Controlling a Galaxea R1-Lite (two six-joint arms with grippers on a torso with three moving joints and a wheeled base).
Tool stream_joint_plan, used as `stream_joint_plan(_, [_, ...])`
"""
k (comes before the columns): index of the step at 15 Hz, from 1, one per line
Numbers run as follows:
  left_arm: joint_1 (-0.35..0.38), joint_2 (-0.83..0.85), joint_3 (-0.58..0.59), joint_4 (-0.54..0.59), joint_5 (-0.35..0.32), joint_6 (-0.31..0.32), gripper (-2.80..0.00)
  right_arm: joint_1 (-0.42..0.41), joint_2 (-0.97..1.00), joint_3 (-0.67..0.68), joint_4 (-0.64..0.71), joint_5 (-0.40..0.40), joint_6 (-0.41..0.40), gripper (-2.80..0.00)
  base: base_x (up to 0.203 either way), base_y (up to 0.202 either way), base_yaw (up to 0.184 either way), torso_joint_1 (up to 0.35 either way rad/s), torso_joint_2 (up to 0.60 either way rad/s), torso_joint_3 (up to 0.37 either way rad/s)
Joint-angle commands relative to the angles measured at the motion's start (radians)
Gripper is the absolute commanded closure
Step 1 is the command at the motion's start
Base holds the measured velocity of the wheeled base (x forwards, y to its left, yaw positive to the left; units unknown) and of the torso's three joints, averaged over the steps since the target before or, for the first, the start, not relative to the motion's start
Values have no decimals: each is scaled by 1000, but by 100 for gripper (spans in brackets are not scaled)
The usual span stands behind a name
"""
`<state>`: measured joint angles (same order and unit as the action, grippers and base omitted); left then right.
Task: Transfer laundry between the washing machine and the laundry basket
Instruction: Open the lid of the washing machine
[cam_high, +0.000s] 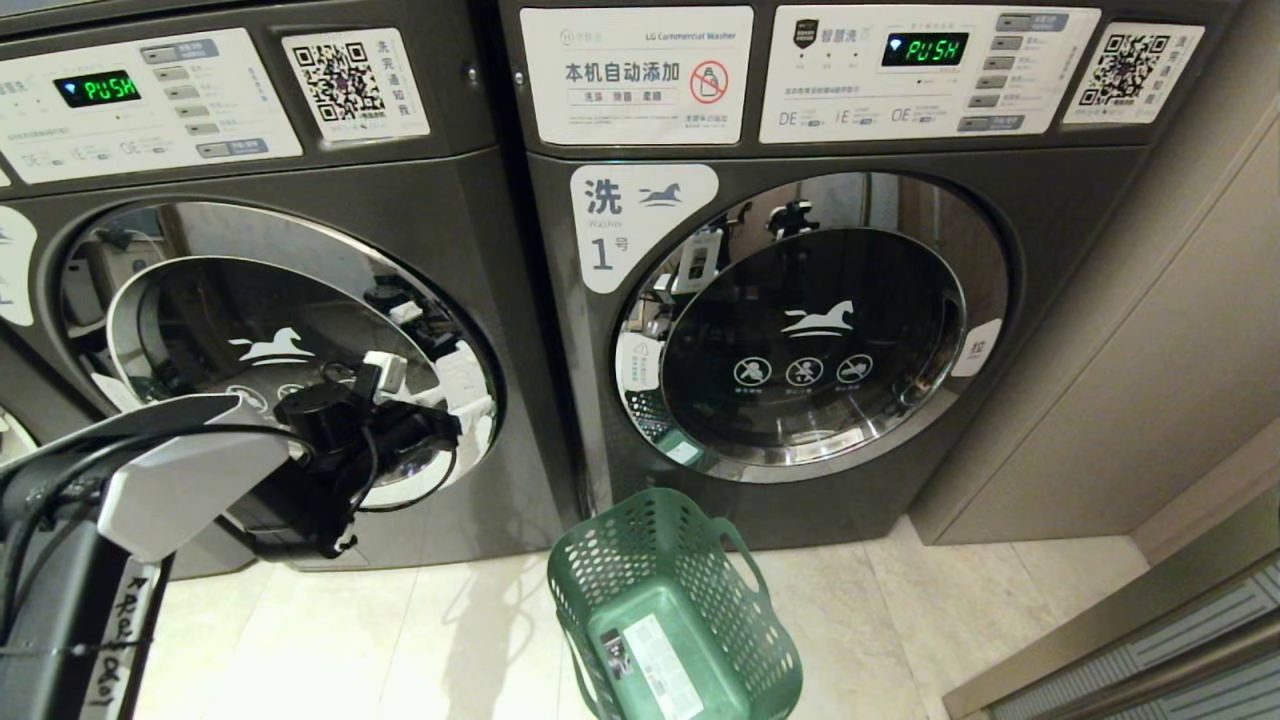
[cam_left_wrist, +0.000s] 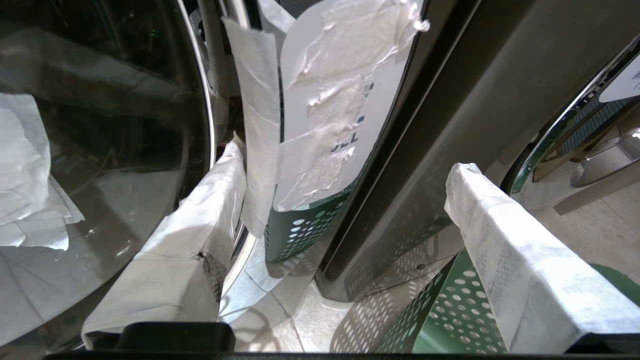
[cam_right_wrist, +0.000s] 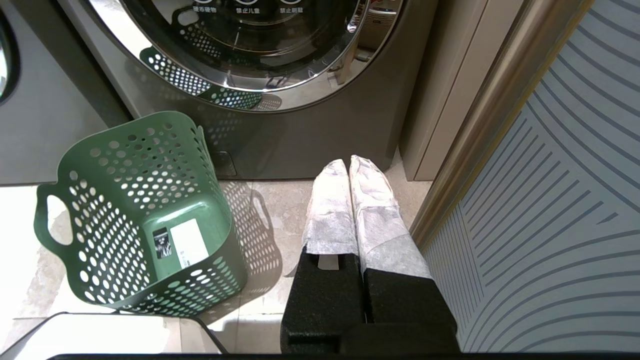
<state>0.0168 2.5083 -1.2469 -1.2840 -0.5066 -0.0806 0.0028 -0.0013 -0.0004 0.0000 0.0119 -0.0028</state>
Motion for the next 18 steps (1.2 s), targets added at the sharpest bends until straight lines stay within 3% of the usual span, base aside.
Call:
stream_joint_plan(1, [0, 13, -10, -8, -3, -1, -280, 1, 1, 0, 0, 0, 0, 0, 0, 0, 0, 0, 0, 0])
stream_joint_plan(9, [3, 52, -97, -8, 13, 55, -280, 0, 1, 0, 0, 0, 0, 0, 0, 0, 0, 0, 0, 0])
stream_joint_plan(12, [-1, 71, -127, -8, 6, 46, -280, 0, 1, 0, 0, 0, 0, 0, 0, 0, 0, 0, 0, 0])
stream_joint_plan(15, [-2, 90, -170, -8, -53, 2, -280, 0, 0, 0, 0, 0, 0, 0, 0, 0, 0, 0, 0, 0])
stream_joint_plan(18, [-1, 90, -172, -12, -110, -1, -280, 0, 1, 0, 0, 0, 0, 0, 0, 0, 0, 0, 0, 0])
